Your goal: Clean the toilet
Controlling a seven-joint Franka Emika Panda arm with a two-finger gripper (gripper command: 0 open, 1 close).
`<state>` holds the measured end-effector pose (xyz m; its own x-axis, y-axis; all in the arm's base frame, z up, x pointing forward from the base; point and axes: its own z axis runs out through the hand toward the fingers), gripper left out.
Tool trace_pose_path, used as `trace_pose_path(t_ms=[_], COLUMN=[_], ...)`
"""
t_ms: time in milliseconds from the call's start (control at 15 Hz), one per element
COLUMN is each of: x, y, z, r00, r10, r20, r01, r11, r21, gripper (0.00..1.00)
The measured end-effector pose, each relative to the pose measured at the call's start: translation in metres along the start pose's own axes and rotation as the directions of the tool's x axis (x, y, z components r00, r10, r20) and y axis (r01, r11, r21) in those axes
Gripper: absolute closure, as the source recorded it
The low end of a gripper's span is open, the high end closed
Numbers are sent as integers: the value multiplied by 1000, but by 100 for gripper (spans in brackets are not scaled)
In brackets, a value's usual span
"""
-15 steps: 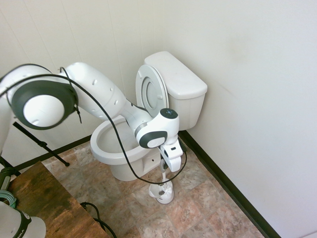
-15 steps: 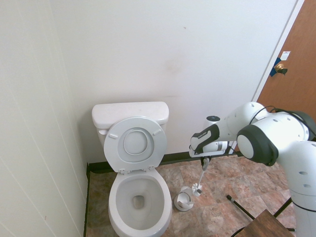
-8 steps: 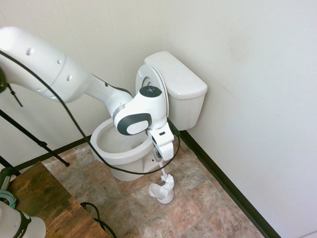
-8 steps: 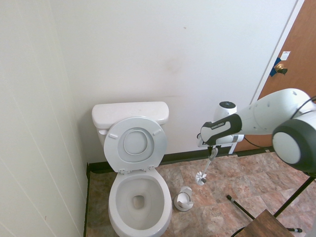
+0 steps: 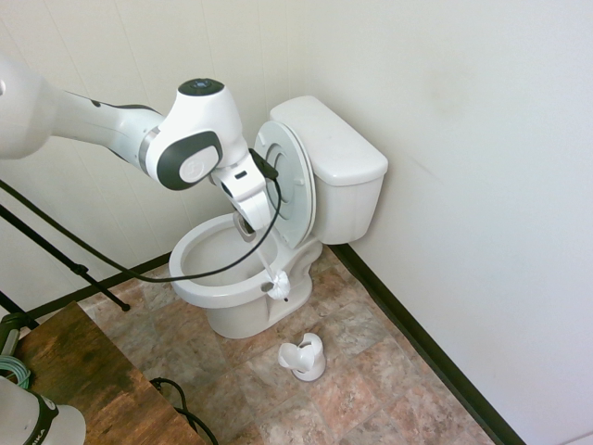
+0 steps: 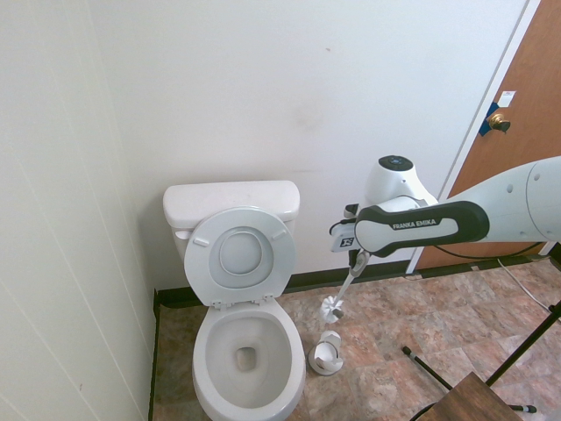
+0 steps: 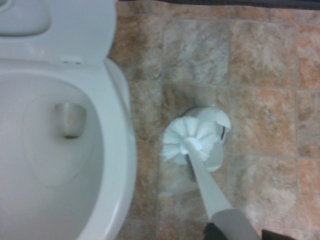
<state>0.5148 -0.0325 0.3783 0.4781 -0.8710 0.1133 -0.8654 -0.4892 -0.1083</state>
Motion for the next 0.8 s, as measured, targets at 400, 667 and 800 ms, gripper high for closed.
trace_pose_path(t_ms=[400,667,800], x=[-73,-107,-107], y=[-38,-78,-102], z=[-8,28,62], r00=[995,990,992], r10=[-84,-118,-104], r20=[48,75,77], r01=[80,105,91], r11=[993,983,984], r21=[90,148,151], gripper=[100,100,100])
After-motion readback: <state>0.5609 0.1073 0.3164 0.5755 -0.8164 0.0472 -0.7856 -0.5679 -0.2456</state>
